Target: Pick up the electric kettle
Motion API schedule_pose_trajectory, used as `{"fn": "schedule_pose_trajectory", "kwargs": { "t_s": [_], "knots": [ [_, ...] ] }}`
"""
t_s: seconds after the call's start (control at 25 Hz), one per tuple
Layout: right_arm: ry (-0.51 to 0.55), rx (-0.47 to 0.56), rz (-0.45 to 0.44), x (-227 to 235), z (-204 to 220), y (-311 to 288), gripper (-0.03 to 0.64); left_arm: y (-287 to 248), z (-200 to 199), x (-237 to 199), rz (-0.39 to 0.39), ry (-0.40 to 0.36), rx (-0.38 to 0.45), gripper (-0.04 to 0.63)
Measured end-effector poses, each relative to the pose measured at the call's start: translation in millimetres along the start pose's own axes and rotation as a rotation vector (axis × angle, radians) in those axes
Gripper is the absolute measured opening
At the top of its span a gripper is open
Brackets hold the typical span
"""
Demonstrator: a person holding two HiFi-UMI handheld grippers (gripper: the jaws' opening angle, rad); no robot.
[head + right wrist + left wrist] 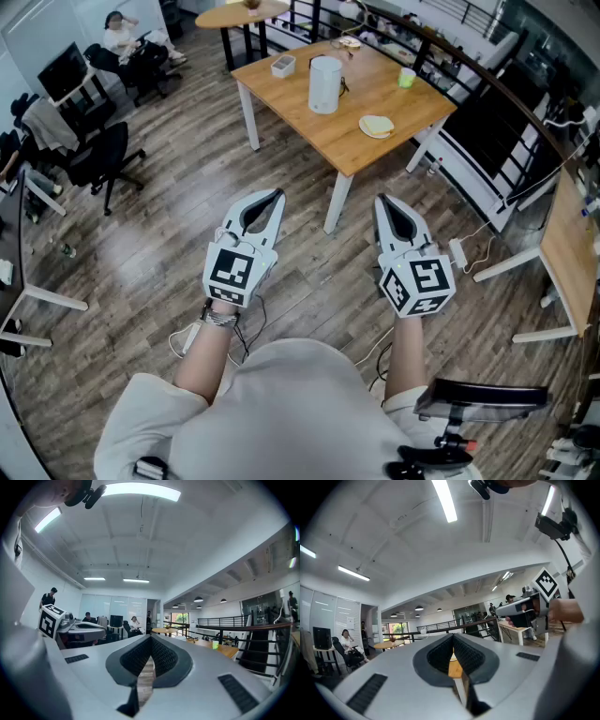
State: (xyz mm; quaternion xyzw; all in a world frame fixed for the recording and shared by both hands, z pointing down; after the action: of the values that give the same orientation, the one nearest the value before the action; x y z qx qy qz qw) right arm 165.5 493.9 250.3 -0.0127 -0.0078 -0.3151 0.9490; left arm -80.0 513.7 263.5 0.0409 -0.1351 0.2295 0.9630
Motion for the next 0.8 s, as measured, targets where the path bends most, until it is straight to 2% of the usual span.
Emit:
{"fn": "schedule_pose_trajectory", "kwargs": {
  "t_s": [0.24, 0.56, 0.8],
  "knots": [
    [-0.038, 0.023, -0.002, 0, 4, -9, 0.011, -6, 5, -10, 0.005, 0.005, 0.000, 0.009],
    [-0.073, -0.003, 0.034, -13, 17, -17, 0.011, -3, 21, -26, 0.038, 0.018, -0.018, 0.009],
    [-0.079, -0.008, 0.000, -34, 23, -27, 0.011, 5, 32, -41, 0.058, 0.024, -0.033, 0.009]
  ]
}}
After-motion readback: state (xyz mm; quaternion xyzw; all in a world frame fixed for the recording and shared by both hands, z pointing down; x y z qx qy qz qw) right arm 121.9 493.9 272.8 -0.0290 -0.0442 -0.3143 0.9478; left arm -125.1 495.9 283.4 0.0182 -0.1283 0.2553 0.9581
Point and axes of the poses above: the fingertips, and each gripper's own axes: y backward along the fingers, x to its right, z out of its underside, the point moved 8 cm from there along y, backward along the fingers, and after that the axes turned 3 degrees about -y, right-handed, at the moved point
